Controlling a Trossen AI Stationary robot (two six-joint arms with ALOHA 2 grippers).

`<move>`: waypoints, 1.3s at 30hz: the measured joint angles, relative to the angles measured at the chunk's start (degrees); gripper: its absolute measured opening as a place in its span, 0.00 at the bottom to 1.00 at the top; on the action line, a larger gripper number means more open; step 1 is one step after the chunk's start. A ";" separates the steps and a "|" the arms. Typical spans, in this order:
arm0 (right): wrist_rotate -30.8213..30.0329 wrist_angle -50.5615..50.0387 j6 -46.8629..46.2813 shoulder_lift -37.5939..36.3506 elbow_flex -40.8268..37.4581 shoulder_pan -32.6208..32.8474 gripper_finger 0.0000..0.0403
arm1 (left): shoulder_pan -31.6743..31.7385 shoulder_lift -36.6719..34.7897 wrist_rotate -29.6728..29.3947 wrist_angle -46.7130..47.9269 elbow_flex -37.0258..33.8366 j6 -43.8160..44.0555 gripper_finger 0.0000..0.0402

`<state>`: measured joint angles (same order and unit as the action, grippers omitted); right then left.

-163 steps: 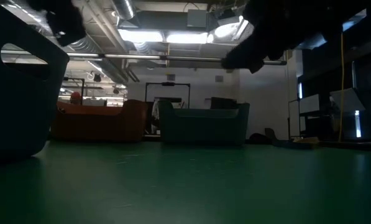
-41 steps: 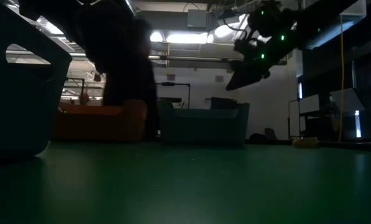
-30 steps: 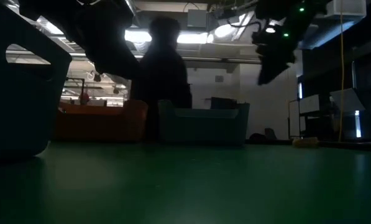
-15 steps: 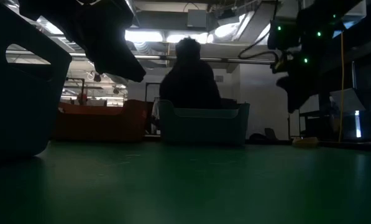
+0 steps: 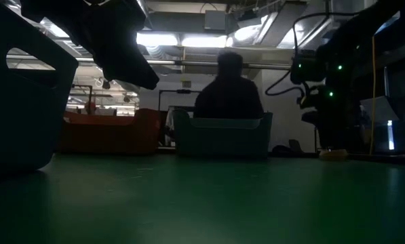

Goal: Sort rubber bands into baskets
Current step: Put the white rubber band into the blue bin

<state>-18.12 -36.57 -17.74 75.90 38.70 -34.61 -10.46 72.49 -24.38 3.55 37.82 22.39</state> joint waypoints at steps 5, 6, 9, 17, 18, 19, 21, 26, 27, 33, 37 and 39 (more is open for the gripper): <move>-0.42 2.07 1.65 3.66 0.00 -2.45 0.38 | 0.00 0.00 0.00 0.00 0.00 -0.13 0.37; -0.32 2.61 1.89 4.38 0.00 -2.83 0.38 | 0.00 0.00 0.00 0.01 0.00 -0.25 0.37; 1.83 3.84 3.21 6.39 0.00 -3.86 0.38 | 0.00 0.00 0.00 0.00 0.00 -0.26 0.37; 2.68 4.55 4.81 9.33 0.28 -3.65 0.29 | 0.00 0.00 0.00 0.02 0.00 -0.53 0.37; 2.75 4.63 5.31 9.33 0.28 -3.65 0.25 | 0.00 0.00 -0.02 0.02 0.00 -0.68 0.37; 2.87 4.67 6.10 9.33 0.28 -3.63 0.21 | 0.00 0.00 -0.02 0.02 0.00 -0.70 0.37; 2.95 4.71 7.35 9.36 0.24 -3.63 0.12 | 0.00 0.00 0.00 0.02 0.00 -0.70 0.37; 3.41 4.38 9.05 7.82 -0.02 -2.35 0.03 | 0.00 0.00 0.00 0.00 0.00 -0.14 0.37; 3.76 4.18 9.05 6.92 -0.04 -1.71 0.05 | 0.00 0.00 0.00 0.02 0.00 0.12 0.37; 4.31 2.50 8.74 -2.10 1.01 3.00 0.04 | 0.00 0.00 0.00 0.01 0.00 1.11 0.37; 4.21 1.96 8.70 -9.46 2.87 6.20 0.01 | 0.00 0.00 0.00 0.00 0.00 1.18 0.37; 4.25 1.96 8.64 -12.83 3.77 7.70 0.03 | 0.00 0.00 0.00 0.00 0.00 1.20 0.37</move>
<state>-13.87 -34.61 -9.10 63.07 42.47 -26.91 -10.46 72.49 -24.38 3.55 37.82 23.59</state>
